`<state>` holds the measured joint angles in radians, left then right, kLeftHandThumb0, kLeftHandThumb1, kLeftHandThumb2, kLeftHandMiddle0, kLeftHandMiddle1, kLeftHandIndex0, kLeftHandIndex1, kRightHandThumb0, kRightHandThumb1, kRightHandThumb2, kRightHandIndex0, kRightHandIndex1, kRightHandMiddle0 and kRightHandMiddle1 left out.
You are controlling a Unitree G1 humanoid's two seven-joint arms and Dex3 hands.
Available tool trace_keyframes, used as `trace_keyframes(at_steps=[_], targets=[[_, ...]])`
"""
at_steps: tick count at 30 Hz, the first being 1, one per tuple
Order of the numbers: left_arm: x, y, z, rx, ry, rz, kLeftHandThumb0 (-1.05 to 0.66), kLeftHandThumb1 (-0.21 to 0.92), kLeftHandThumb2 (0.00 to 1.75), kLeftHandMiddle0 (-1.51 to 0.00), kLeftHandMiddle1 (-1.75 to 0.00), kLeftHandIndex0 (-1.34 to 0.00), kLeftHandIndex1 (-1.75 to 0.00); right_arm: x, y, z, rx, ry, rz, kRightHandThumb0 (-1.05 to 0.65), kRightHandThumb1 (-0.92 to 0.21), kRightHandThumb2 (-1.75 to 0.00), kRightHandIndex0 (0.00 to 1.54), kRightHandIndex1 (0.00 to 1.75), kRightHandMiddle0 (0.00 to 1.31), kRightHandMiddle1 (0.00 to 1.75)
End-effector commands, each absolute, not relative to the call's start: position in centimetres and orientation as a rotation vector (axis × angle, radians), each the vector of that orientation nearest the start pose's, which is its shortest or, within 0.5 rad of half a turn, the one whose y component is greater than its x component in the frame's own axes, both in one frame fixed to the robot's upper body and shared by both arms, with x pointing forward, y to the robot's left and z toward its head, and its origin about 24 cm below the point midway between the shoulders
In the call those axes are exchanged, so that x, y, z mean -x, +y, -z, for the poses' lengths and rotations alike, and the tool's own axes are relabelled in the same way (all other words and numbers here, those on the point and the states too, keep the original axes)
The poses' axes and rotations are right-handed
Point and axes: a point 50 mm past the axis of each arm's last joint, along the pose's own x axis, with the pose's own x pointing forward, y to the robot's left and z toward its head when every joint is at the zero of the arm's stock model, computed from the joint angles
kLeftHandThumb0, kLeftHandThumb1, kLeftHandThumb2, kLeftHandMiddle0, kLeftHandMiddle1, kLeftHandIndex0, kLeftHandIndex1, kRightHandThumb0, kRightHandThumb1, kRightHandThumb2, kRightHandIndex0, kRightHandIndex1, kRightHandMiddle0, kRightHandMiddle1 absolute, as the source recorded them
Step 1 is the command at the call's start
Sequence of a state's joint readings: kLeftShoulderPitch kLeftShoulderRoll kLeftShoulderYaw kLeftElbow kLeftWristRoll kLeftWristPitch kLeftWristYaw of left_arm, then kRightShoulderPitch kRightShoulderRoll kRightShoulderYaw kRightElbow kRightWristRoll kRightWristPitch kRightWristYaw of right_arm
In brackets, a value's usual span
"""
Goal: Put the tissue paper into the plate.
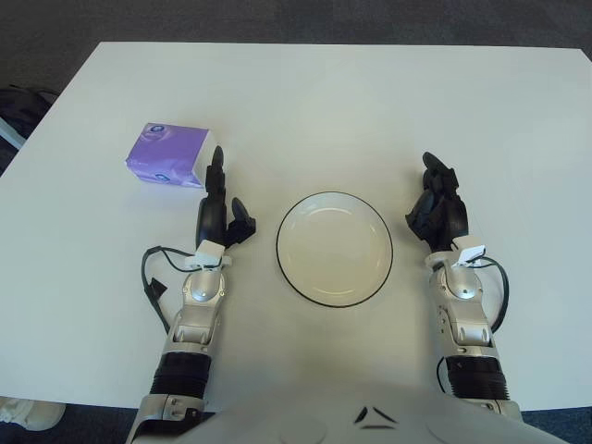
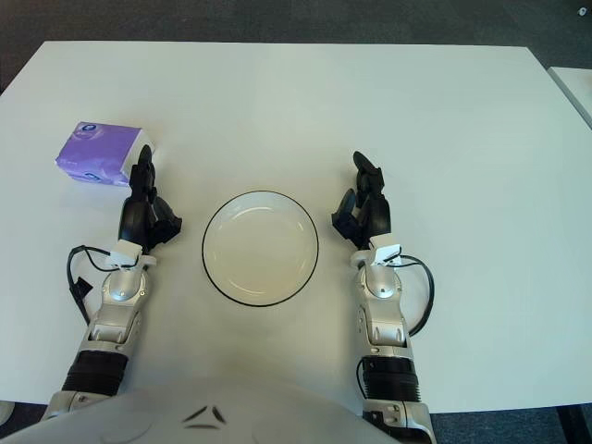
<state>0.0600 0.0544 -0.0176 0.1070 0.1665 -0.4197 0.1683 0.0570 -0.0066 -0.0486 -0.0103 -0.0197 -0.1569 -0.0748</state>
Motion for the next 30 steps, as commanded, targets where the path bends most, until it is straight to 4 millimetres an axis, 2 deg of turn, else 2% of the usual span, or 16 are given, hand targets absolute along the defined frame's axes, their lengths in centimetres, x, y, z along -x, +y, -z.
trace_keyframes(at_steps=[1,20,30], targets=[[-21.9,16.1,-0.7,-0.196,-0.087,-0.106,-0.89,0.92,1.18,-0.02,0.0,0.0,-0.1,-22.7,-17.0,-1.1,0.019,0.071,0.135,-0.68,-0.92,-1.0,0.19,0.0,0.0,0.42],[-21.8,16.2,-0.8,-0.201,-0.106,-0.116,-0.89,0.92,1.18,-0.02,0.0,0.0,-0.09,-22.9,-17.0,-0.9,0.019,0.057,0.125,-0.67,-0.92,-1.02,0.2,0.01,0.0,0.46],[-21.9,17.3,-1.4,-0.213,-0.12,-0.127,-0.9,0.92,1.18,-0.05,-0.01,0.0,-0.11,-23.1,-16.9,-0.8,0.022,0.064,0.125,-0.66,-0.92,-1.02,0.21,0.01,0.0,0.45]])
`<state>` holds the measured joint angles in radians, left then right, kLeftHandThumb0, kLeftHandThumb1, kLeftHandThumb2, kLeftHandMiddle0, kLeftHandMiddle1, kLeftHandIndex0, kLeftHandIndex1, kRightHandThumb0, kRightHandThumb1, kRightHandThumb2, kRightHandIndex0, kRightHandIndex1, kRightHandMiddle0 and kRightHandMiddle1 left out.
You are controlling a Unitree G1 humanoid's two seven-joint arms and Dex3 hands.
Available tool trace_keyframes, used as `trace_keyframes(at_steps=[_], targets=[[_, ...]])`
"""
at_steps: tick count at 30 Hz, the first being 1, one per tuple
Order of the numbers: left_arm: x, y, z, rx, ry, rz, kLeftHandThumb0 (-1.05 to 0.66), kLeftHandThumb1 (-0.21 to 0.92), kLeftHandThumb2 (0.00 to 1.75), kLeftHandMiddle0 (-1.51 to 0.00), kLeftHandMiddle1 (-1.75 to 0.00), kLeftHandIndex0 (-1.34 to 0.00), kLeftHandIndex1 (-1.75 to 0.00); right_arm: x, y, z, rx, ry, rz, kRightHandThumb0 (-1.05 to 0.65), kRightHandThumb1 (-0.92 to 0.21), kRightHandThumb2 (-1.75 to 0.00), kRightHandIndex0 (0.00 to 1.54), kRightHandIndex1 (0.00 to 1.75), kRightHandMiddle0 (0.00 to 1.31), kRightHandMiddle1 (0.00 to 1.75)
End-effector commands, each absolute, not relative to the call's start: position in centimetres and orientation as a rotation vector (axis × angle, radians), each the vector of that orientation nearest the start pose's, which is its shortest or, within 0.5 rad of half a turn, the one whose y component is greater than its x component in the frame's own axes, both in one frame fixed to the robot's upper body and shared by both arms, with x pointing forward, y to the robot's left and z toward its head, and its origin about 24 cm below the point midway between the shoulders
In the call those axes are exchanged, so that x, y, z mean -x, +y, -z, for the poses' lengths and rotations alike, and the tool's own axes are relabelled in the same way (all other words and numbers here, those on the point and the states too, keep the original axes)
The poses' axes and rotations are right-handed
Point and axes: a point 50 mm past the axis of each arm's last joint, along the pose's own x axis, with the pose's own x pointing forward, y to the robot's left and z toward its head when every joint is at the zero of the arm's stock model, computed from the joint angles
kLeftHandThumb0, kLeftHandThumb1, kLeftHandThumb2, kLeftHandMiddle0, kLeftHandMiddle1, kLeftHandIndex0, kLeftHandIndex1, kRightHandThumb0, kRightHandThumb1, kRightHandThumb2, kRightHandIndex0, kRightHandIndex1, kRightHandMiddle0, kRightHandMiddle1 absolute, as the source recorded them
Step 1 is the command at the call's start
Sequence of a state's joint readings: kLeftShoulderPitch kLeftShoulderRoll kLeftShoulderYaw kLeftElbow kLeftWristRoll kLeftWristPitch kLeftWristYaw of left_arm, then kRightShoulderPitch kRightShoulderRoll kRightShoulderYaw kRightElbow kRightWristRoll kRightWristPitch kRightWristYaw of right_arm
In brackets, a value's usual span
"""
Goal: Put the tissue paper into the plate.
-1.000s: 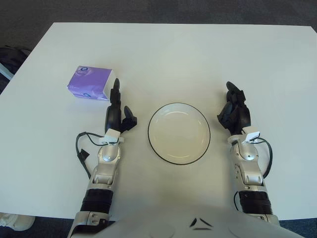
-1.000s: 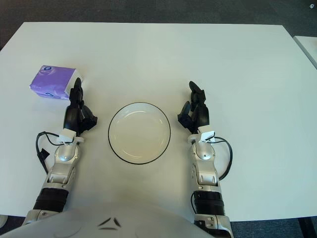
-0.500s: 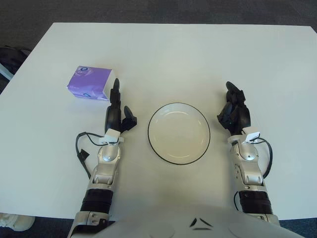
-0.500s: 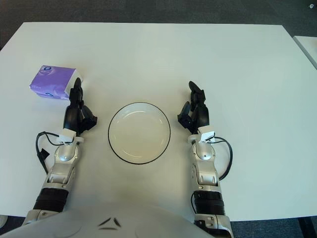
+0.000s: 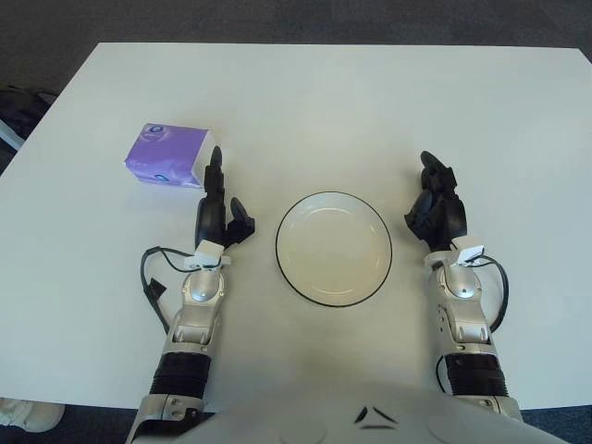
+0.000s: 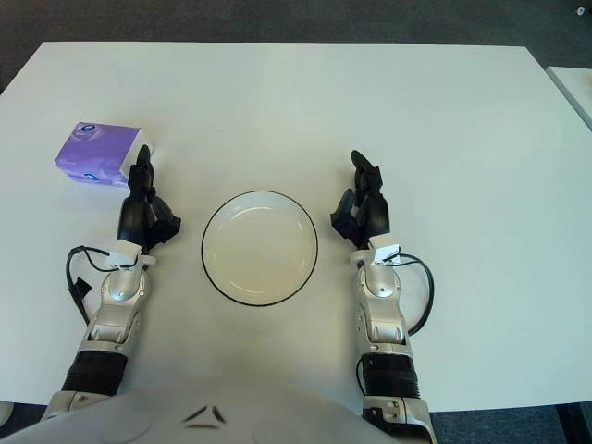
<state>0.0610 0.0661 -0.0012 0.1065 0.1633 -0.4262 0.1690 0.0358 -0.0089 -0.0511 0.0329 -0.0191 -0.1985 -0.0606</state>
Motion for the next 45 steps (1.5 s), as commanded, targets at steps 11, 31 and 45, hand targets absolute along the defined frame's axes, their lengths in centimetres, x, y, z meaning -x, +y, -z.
trace_keyframes(at_steps=[11,31,45], targets=[[-19.8,19.3,-6.7,-0.391,-0.188,0.017,-0.9,0.92,1.15,-0.04,0.0,0.0,-0.07,-23.5,-16.6,-0.5,0.014,0.074,0.123,-0.67,-0.92,-1.02,0.21,0.01,0.0,0.44],[-21.2,21.2,-15.9,-0.696,-0.436,0.195,-0.78,0.92,1.01,0.0,0.0,0.0,0.0,-24.5,-15.7,0.6,0.0,0.097,0.084,-0.67,-0.92,-1.03,0.2,0.0,0.0,0.42],[-22.0,22.0,-20.5,-1.027,-0.744,0.148,-0.64,0.92,0.74,0.0,0.0,0.0,0.0,-25.0,-15.2,1.4,-0.016,0.113,0.086,-0.67,-0.92,-1.03,0.19,0.0,0.0,0.41]])
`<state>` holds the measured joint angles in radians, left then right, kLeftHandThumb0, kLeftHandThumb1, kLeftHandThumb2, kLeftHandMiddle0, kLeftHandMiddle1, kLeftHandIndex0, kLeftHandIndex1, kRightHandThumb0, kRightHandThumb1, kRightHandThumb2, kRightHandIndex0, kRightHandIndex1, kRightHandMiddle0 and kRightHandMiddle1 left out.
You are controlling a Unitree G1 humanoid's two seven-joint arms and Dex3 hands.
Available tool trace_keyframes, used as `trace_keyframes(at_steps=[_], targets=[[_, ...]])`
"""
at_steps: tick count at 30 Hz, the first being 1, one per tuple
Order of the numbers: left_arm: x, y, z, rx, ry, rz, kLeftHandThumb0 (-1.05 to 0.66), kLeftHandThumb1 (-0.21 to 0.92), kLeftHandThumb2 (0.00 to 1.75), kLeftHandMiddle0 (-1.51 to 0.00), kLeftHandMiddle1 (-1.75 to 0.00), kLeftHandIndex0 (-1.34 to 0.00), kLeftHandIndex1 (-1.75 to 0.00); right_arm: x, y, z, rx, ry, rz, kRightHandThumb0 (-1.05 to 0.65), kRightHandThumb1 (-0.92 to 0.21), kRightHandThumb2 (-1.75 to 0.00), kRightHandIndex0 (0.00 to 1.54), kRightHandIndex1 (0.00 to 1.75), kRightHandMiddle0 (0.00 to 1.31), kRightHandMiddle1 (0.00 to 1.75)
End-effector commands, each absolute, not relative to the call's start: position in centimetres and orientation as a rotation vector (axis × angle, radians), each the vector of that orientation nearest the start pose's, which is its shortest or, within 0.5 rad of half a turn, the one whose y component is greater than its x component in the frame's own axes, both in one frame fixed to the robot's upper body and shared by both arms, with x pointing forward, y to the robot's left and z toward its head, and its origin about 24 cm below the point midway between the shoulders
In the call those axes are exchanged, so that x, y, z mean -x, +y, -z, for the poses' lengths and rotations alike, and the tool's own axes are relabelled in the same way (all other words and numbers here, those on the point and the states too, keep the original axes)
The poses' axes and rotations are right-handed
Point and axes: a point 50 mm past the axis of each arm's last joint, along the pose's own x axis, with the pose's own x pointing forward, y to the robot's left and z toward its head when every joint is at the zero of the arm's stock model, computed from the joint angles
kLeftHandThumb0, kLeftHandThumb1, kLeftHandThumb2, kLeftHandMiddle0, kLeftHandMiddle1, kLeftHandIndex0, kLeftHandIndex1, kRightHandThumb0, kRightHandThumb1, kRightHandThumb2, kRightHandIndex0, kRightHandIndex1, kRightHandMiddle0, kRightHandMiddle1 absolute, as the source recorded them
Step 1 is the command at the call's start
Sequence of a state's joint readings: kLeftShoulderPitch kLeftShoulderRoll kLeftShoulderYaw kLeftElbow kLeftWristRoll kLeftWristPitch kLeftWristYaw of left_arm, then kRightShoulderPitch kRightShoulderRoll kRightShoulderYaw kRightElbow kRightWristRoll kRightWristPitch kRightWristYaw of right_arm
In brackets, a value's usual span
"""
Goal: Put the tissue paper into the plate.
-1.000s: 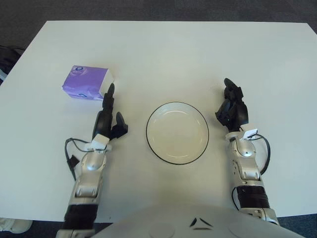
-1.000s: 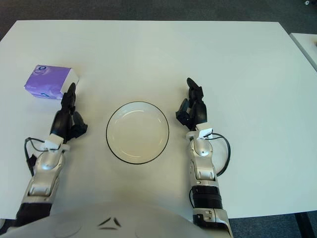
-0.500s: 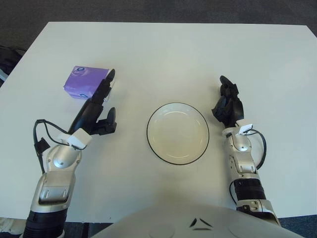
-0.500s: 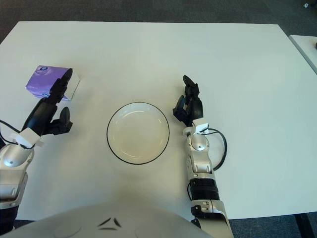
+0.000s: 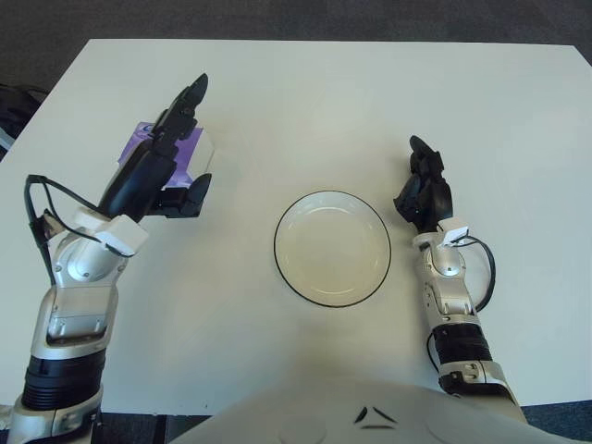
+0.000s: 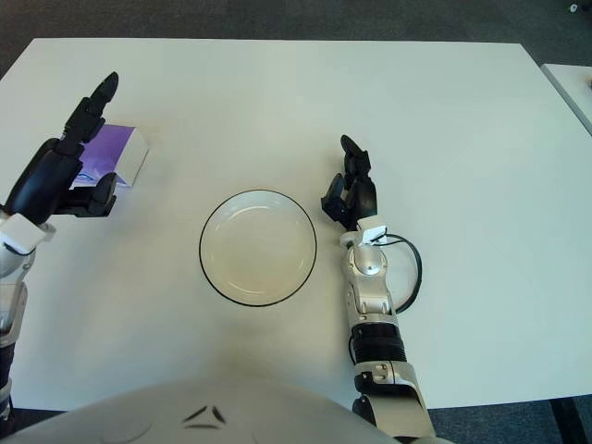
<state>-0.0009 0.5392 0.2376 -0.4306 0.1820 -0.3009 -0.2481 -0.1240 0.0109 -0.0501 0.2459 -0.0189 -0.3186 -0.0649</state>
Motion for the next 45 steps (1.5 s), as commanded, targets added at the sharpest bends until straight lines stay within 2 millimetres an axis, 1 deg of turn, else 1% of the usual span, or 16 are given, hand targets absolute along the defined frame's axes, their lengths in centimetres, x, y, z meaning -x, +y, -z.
trace_keyframes(at_steps=[1,6,7,9,11,13,16,20,22,24,26,29,33,37,41,45], targets=[[-22.1,22.1,-20.7,-1.067,-0.769,0.142,-0.63,0.92,0.73,0.0,0.0,0.0,0.0,-25.0,-15.1,1.4,-0.017,0.114,0.085,-0.67,-0.92,-1.03,0.19,0.0,0.0,0.41],[-22.4,22.7,-21.7,-1.231,-0.897,0.113,-0.59,0.92,0.69,0.0,0.0,0.0,0.0,-25.1,-14.9,1.5,-0.02,0.118,0.083,-0.68,-0.92,-1.02,0.18,0.0,0.0,0.4],[-22.5,23.0,-22.1,-1.292,-0.916,0.091,-0.59,0.92,0.68,0.0,0.0,0.0,0.0,-25.1,-14.9,1.5,-0.021,0.119,0.083,-0.68,-0.92,-1.02,0.18,0.0,0.0,0.4],[-22.9,24.3,-23.6,-1.432,-0.907,0.057,-0.59,0.92,0.65,0.0,0.0,0.0,0.0,-25.2,-14.8,1.5,-0.022,0.119,0.083,-0.68,-0.92,-1.01,0.17,0.0,0.0,0.39],[-23.2,25.3,-24.8,-1.512,-0.847,0.058,-0.62,0.92,0.65,0.0,0.0,0.0,0.0,-25.2,-14.8,1.6,-0.023,0.12,0.083,-0.67,-0.92,-1.01,0.17,0.0,0.0,0.39],[-23.3,25.6,-25.3,-1.535,-0.784,0.079,-0.64,0.92,0.65,0.0,0.0,0.0,0.0,-25.2,-14.7,1.6,-0.024,0.12,0.084,-0.67,-0.92,-1.01,0.17,0.0,0.0,0.38],[-23.4,25.7,-25.6,-1.543,-0.716,0.109,-0.69,0.92,0.67,0.0,0.0,0.0,0.0,-25.2,-14.7,1.6,-0.025,0.12,0.085,-0.66,-0.92,-1.0,0.17,0.0,0.0,0.39],[-23.5,26.1,-26.2,-1.563,-0.485,0.141,-0.77,0.92,0.68,0.0,0.0,0.0,0.0,-25.2,-14.7,1.7,-0.027,0.125,0.088,-0.66,-0.92,-1.0,0.17,0.0,0.0,0.39],[-23.9,25.9,-26.9,-1.592,-0.417,0.126,-0.83,0.92,0.67,0.0,0.0,0.0,0.0,-25.3,-14.7,1.7,-0.027,0.128,0.089,-0.66,-0.92,-1.0,0.17,0.0,0.0,0.39],[-24.5,25.7,-27.5,-1.688,-0.361,0.092,-0.88,0.92,0.67,0.0,0.0,0.0,0.0,-25.3,-14.8,1.8,-0.028,0.133,0.09,-0.66,-0.92,-1.0,0.17,0.0,0.0,0.39],[-25.0,25.7,-27.8,-1.778,-0.309,0.071,-0.92,0.92,0.67,0.0,0.0,0.0,0.0,-25.4,-14.9,1.8,-0.027,0.136,0.093,-0.67,-0.92,-1.0,0.17,0.0,0.0,0.39],[-25.9,26.2,-27.7,-1.882,-0.22,0.057,-1.01,0.92,0.62,0.0,0.0,0.0,0.0,-25.5,-15.0,1.9,-0.027,0.142,0.096,-0.67,-0.92,-0.99,0.18,0.0,0.0,0.4],[-27.2,27.3,-27.1,-1.926,-0.14,0.052,-1.04,0.92,0.56,0.0,0.0,0.0,0.0,-25.6,-15.1,2.1,-0.027,0.149,0.097,-0.68,-0.92,-0.98,0.18,0.0,0.0,0.42],[-27.7,27.8,-26.9,-1.963,-0.092,0.069,-1.05,0.92,0.51,0.0,0.0,0.0,0.0,-25.7,-15.3,2.2,-0.024,0.151,0.095,-0.69,-0.92,-0.97,0.18,0.0,0.0,0.42],[-28.5,28.8,-26.7,-1.999,0.062,0.136,-1.05,0.92,0.45,0.0,0.0,0.0,0.0,-25.8,-15.4,2.3,-0.024,0.156,0.098,-0.69,-0.92,-0.97,0.18,0.01,0.0,0.42],[-29.4,29.3,-26.5,-2.011,0.158,0.17,-1.05,0.92,0.43,0.0,0.0,0.0,0.0,-25.9,-15.5,2.3,-0.024,0.159,0.1,-0.69,-0.92,-0.97,0.18,0.0,0.0,0.42]])
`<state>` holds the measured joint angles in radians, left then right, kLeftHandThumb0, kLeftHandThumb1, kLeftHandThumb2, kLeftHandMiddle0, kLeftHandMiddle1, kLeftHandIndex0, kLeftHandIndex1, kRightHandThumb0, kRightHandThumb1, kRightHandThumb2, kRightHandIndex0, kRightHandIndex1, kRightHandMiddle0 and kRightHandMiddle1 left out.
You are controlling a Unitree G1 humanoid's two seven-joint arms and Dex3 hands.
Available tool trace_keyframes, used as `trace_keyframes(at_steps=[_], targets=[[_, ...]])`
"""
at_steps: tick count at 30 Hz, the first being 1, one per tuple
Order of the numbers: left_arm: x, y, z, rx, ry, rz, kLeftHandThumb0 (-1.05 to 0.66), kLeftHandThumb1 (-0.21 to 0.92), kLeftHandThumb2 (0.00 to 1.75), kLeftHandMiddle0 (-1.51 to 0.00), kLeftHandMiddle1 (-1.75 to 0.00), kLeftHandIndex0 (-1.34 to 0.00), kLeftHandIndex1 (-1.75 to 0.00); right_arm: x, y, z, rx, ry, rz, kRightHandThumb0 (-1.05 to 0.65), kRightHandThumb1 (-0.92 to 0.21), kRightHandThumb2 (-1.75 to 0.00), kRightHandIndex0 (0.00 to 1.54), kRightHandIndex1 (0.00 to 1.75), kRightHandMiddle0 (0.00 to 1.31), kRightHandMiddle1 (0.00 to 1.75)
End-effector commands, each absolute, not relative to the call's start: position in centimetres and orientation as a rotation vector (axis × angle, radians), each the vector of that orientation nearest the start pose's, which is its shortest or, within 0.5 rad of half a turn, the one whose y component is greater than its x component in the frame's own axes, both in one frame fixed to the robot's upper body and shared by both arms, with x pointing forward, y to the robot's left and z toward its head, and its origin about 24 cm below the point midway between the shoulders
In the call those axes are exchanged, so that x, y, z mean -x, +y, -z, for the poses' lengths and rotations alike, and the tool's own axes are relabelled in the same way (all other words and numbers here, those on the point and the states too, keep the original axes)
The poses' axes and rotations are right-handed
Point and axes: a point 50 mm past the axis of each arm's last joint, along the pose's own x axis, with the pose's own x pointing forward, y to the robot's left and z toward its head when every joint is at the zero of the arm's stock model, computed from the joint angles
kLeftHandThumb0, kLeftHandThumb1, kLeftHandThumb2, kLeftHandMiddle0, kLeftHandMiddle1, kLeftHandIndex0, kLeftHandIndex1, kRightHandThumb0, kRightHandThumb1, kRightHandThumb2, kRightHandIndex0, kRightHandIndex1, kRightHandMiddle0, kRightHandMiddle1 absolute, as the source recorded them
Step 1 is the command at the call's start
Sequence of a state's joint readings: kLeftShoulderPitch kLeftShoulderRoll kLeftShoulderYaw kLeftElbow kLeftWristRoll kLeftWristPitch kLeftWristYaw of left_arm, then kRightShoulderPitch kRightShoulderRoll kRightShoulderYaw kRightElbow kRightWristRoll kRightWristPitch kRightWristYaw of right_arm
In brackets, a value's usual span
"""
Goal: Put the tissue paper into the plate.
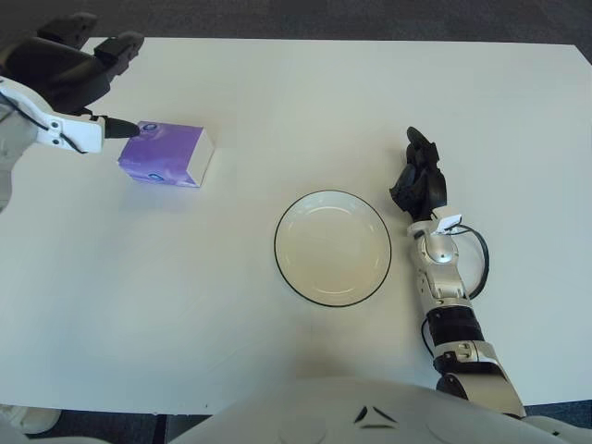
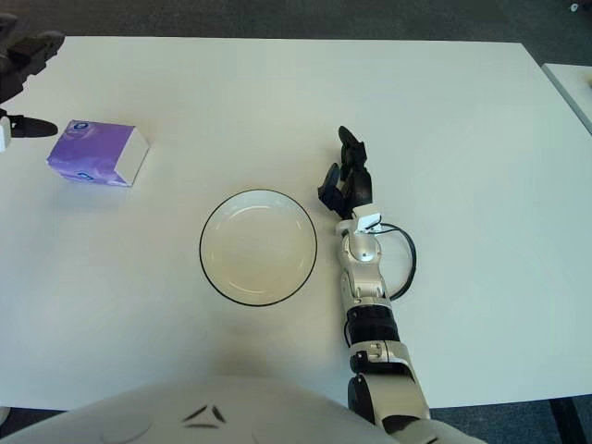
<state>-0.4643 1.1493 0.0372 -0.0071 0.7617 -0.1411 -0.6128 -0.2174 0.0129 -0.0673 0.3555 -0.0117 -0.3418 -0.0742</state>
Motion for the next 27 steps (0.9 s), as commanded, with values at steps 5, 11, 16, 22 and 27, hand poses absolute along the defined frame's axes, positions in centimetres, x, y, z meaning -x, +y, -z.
trace_keyframes(at_steps=[5,11,16,22,27], targets=[[-31.1,29.6,-26.1,-2.029,0.293,0.247,-1.05,0.92,0.39,0.0,0.0,0.0,0.0,-26.1,-15.5,2.5,-0.021,0.167,0.1,-0.69,-0.92,-0.97,0.18,0.01,0.0,0.42],[-32.8,29.8,-23.7,-2.024,0.375,0.323,-1.05,0.92,0.32,0.0,0.0,0.0,0.0,-26.3,-15.5,2.6,-0.021,0.171,0.098,-0.68,-0.92,-0.97,0.19,0.01,0.0,0.43],[-34.1,29.8,-22.0,-2.063,0.367,0.354,-1.05,0.92,0.28,0.0,0.0,0.0,0.0,-26.4,-15.6,2.6,-0.021,0.171,0.093,-0.68,-0.92,-0.98,0.19,0.01,0.0,0.44],[-34.3,29.8,-21.7,-2.073,0.357,0.426,-1.05,0.92,0.25,0.0,0.0,0.0,0.0,-26.4,-15.6,2.5,-0.018,0.169,0.092,-0.68,-0.92,-0.99,0.2,0.01,0.0,0.45],[-34.1,28.1,-21.1,-2.078,0.336,0.546,-1.05,0.92,0.23,0.0,0.0,0.0,0.0,-26.4,-15.7,2.6,-0.013,0.171,0.091,-0.69,-0.92,-0.99,0.2,0.01,0.0,0.44]])
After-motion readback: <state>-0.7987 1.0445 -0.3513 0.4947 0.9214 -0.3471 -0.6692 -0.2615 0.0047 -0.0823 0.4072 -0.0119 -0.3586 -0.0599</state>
